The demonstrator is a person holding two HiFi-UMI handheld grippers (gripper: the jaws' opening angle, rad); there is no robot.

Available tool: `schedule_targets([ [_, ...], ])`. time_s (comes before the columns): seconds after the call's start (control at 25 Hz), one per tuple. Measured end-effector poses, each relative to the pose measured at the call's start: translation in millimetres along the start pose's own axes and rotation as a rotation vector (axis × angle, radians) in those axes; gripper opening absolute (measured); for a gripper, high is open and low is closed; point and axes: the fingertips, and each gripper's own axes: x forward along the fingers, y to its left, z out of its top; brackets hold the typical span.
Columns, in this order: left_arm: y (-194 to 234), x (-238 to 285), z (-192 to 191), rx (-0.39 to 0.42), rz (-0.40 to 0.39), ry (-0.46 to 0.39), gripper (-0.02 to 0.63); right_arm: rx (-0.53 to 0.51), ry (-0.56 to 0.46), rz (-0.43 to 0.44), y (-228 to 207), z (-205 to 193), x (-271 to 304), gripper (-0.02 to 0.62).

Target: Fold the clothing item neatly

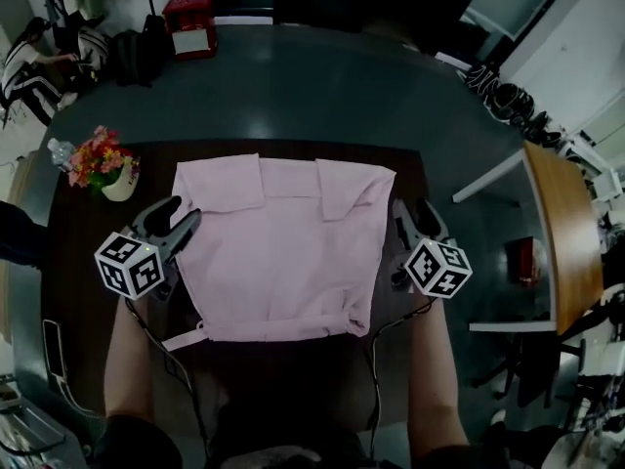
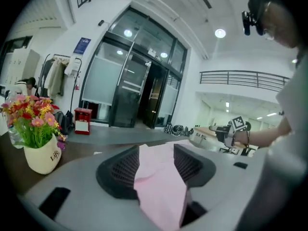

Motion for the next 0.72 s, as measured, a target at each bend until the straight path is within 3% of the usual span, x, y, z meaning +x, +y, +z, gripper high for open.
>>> schedule_targets([
  [0.12,-59.3,-23.0,-5.7,-0.033,-0.075,-0.036,0.229,0.006,-0.091,0.051,52.4,17.6,-50.5,0.22],
  [0.28,-123.0,-45.4,-8.0,0.004,-0.144,-0.091,0.194,-0.015,-0.193,0.088,108.4,37.3,-114.8,0.111],
  [0.4,-143.0,-68.5,-13.0,0.043,-0.117,-0.123,0.099,-0.031,-0.211,0.097,137.7,29.9,-151.9,-0.002],
  [0.56,-163.9,-97.4,-35.0,0.054,-0.022,-0.148,0.028,0.007,-0.209,0.192,162.3,10.9,-185.2,-0.006],
  [0.72,-202.7,-133.5,-68.4,0.012,-0.005,-0.155,0.012,0.031,-0.191,0.248,172.8,-24.8,-223.6,-0.006],
])
